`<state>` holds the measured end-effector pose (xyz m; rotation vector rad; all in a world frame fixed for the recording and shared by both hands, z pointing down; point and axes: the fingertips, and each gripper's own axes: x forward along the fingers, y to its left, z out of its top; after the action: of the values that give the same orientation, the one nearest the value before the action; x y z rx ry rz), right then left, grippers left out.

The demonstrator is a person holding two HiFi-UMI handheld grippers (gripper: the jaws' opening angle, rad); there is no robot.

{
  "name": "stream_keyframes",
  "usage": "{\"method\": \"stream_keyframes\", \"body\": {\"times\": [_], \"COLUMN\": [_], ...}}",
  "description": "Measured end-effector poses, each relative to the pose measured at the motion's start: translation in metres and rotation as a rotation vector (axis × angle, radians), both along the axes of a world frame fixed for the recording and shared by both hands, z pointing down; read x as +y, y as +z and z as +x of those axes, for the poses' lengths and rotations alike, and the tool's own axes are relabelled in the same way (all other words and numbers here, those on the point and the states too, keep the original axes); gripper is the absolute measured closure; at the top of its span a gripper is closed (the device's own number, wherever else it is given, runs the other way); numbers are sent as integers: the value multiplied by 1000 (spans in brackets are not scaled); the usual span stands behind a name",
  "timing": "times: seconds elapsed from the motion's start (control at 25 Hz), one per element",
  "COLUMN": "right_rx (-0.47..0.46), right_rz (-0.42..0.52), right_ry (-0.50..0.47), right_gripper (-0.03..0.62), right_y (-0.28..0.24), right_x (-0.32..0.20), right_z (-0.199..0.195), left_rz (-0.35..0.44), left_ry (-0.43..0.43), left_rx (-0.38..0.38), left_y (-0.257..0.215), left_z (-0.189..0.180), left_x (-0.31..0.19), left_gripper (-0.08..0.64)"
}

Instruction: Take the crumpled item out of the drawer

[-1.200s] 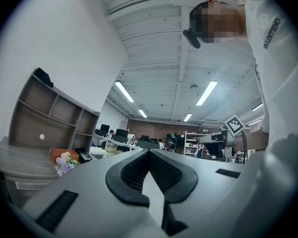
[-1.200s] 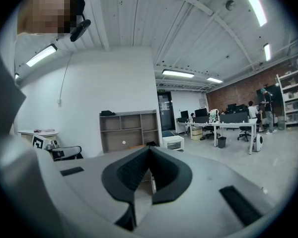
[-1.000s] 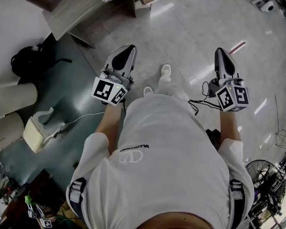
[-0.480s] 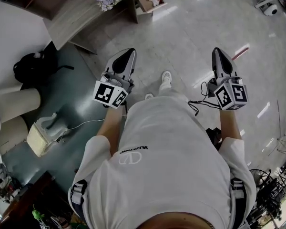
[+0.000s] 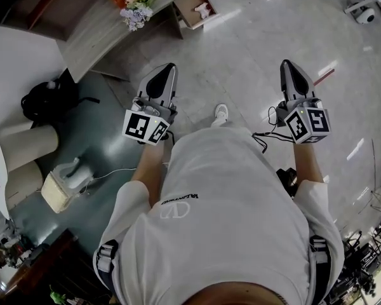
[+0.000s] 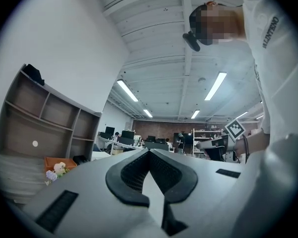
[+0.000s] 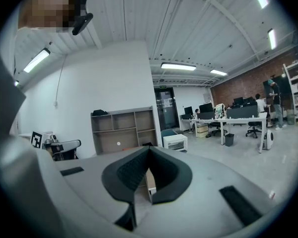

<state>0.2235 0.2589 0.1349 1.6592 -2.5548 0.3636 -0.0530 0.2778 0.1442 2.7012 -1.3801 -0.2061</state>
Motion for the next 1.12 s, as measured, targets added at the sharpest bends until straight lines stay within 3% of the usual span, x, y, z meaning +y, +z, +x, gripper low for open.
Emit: {"method": "stream_keyframes", "body": {"times": [0.28, 0.56, 0.8, 1.12], "right_rx": [-2, -4, -23, 34], "right_rz": [-24, -46, -59, -61], "right_ry": [-69, -98, -114, -143], "right_gripper": [591, 591, 591, 591], "right_y": [10, 24, 32, 40], "right_x": [-47, -82, -102, -154], "right_z": [23, 33, 30, -4], "left_rz": [9, 9, 12, 2], "left_ry": [-4, -23, -52, -61], "left_rx": [-10, -19, -26, -9], "left_y": [1, 8, 5, 16], "left_z": [42, 59, 51, 21], "left_x": [-47, -79, -99, -152], "left_gripper": [560, 560, 560, 560]}}
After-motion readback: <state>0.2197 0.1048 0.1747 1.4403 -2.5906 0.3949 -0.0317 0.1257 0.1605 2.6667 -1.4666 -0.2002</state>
